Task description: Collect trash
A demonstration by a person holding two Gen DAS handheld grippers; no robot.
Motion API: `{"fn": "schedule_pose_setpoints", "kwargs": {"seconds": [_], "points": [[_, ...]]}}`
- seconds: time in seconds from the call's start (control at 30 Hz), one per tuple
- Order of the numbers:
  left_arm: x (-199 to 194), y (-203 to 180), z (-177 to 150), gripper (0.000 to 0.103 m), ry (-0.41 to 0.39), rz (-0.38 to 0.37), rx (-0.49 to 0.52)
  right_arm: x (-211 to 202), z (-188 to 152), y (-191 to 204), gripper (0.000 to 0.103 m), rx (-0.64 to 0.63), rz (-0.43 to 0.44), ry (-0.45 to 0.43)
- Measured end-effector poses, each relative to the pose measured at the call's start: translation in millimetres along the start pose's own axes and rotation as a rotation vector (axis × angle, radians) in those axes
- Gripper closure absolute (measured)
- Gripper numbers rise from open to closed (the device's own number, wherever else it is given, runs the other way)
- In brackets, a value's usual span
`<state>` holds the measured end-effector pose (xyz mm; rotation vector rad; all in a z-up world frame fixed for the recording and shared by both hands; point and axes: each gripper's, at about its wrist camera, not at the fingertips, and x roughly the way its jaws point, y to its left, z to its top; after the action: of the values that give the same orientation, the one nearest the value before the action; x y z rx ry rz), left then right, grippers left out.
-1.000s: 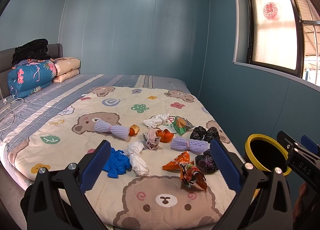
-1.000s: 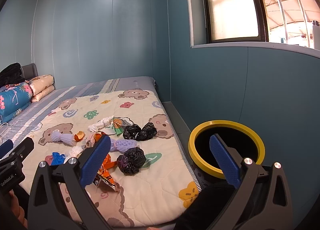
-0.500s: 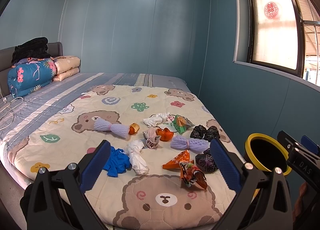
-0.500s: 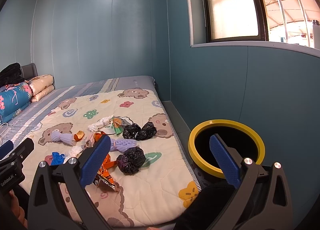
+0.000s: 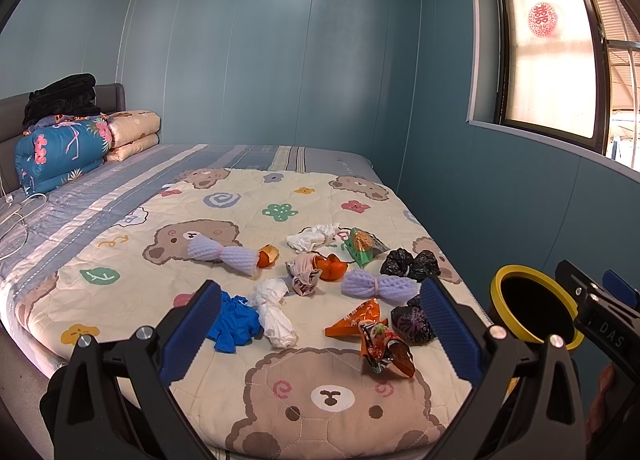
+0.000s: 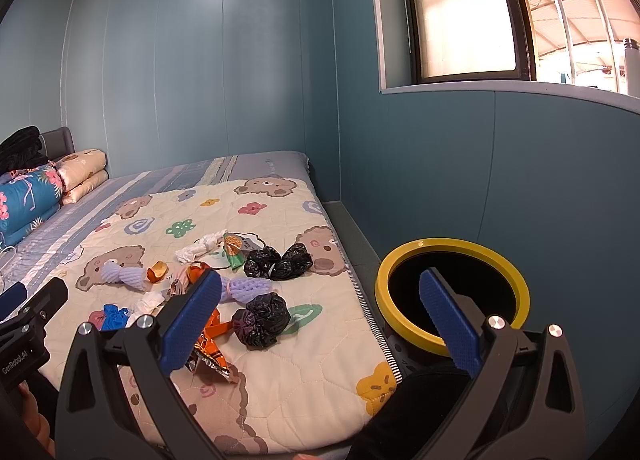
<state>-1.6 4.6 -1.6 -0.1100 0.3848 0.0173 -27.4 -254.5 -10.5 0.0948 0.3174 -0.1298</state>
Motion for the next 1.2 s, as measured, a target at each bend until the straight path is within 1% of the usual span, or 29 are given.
{"fn": "schedule_pose_setpoints", "kwargs": {"seconds": [0.63,0.8,0.87,1.2], "points": [[1,0,0,0.007,0.004,0.002,-0.001,1,0,0,0.008,0.003,-0.002,0.003],[4,2,-5,0.007,0.005,0.001,-0.002,1,-1,0,0.008,0.005,-0.003,0.005],[5,1,-12,0.007,0.006,0.001,-0.001,2,-2,-1,0.008,0.007,-0.003,0.006],[4,2,-17,0.007,0.017,0.001,-0.004,3,-2,-1,0.008,0.01,0.001,0.012]]}}
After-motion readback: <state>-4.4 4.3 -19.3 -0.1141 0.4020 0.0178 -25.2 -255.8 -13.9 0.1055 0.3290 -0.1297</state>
